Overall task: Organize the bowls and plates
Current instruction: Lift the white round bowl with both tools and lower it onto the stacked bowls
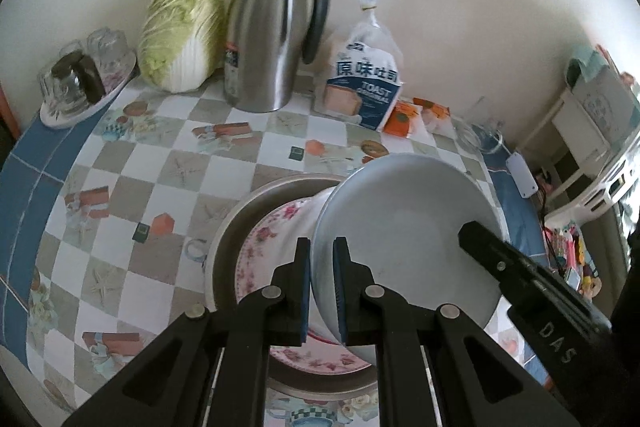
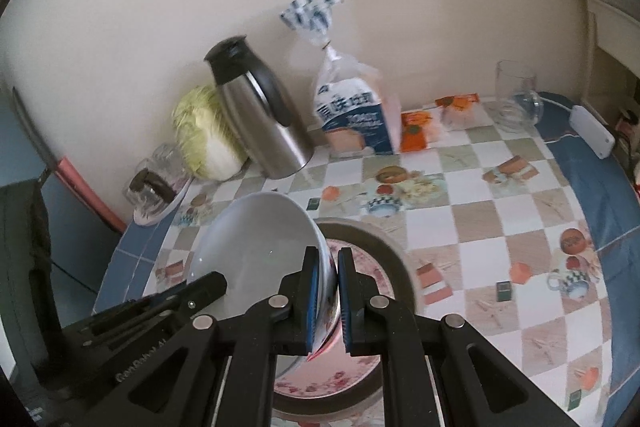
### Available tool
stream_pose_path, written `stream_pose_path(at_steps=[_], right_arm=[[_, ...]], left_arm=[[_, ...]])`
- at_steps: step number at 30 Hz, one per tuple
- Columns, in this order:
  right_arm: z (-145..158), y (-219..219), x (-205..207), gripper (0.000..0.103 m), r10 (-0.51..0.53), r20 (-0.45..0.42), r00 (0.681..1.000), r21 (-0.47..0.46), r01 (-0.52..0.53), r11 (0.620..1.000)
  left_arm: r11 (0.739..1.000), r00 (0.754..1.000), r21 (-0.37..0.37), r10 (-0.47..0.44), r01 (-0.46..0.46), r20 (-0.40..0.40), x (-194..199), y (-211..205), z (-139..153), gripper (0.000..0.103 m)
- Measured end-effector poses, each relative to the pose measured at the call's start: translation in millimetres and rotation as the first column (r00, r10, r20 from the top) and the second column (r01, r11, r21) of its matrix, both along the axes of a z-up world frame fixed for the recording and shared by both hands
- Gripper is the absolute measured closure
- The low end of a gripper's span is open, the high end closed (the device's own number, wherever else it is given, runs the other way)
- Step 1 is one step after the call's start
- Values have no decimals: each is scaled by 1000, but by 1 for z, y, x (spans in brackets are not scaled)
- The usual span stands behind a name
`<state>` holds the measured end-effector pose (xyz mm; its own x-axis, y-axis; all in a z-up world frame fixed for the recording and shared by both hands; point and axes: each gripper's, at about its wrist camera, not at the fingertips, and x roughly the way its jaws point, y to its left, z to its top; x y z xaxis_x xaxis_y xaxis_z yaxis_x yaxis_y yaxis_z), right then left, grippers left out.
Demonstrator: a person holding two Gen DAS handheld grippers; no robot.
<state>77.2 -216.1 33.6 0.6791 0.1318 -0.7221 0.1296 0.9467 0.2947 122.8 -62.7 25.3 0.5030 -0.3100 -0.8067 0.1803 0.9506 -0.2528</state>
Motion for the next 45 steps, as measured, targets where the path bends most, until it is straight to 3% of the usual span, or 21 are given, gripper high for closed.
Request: stream_pose_path(at_steps=[27, 45], right_arm=[[-24, 26, 22, 91, -7, -83, 997, -119, -3, 993], [-19, 25, 20, 90, -12, -67, 998, -134, 3, 991]], left_arm=[[999, 999, -34, 2, -4, -50, 12, 14, -18, 93], [999, 999, -46, 3, -5, -51, 15, 16, -17, 93]])
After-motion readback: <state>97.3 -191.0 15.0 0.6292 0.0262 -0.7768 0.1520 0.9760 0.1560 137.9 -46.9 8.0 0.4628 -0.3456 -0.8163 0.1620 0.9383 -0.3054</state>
